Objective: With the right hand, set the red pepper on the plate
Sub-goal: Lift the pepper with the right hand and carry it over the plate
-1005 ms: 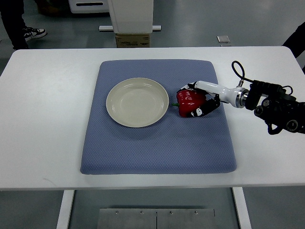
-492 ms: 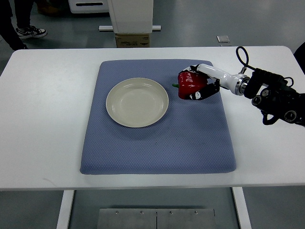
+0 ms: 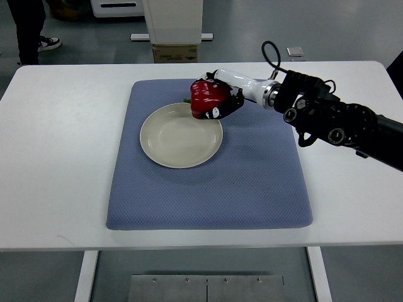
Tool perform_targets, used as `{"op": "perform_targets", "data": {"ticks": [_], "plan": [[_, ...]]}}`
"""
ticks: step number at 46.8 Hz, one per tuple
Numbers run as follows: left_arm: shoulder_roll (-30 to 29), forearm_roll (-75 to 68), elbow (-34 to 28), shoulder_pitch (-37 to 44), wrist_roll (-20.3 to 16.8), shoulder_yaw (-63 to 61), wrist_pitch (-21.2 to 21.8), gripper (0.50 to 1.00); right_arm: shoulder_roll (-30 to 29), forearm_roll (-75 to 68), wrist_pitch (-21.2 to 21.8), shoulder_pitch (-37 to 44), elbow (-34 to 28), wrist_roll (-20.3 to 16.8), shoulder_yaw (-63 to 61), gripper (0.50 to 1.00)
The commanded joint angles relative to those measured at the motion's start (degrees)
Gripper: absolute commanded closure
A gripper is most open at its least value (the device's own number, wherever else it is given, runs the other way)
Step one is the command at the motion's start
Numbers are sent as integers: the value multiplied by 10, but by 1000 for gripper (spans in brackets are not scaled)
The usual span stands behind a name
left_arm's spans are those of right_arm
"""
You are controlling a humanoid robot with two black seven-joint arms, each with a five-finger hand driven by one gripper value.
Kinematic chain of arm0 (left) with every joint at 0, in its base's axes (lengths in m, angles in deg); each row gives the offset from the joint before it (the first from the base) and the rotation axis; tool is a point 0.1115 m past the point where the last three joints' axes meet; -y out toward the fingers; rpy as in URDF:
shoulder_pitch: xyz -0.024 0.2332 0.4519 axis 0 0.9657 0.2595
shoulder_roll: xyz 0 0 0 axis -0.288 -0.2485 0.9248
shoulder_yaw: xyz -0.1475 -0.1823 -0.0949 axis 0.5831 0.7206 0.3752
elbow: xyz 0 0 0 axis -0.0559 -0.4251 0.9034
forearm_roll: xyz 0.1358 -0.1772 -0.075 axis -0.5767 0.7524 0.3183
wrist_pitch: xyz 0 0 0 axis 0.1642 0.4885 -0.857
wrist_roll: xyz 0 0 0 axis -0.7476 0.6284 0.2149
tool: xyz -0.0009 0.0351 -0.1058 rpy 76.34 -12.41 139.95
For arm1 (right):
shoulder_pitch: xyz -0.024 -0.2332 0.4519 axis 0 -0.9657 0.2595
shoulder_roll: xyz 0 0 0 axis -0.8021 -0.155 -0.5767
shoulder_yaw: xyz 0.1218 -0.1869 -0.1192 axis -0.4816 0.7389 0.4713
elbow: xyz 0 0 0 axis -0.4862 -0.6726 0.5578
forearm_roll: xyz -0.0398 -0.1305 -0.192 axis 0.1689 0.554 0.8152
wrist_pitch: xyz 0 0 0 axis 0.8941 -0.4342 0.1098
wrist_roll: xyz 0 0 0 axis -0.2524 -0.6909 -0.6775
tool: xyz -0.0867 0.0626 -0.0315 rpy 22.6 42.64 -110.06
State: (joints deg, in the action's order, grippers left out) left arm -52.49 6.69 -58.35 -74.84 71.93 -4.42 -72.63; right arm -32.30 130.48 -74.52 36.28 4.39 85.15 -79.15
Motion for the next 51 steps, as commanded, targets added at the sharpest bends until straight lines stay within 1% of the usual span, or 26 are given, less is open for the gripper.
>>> {"op": "perform_targets", "data": {"ticks": [1,5,18,24,33,37,51], "plan": [[0,0,0,0,0,0,0,500,-21,-2,-1,2,6,-14,-5,1000],[0,0,0,0,0,0,0,500,-40,-2,-1,3,9,-26,-7,1000],[0,0,0,0,0,0,0,500,-40,-2,-2,-2,10,-31,-7,1000],[0,0,0,0,0,0,0,500,-40,-3,-2,-13,7,-26,-7,1000],[0,0,0,0,0,0,0,500,-40,-3,-2,-35,4,-5,-8,1000],[0,0,0,0,0,0,0,500,-40,-3,-3,-41,4,-1,-8,1000],[0,0,0,0,0,0,0,500,-40,-4,-3,-54,-2,-4,-8,1000]]}}
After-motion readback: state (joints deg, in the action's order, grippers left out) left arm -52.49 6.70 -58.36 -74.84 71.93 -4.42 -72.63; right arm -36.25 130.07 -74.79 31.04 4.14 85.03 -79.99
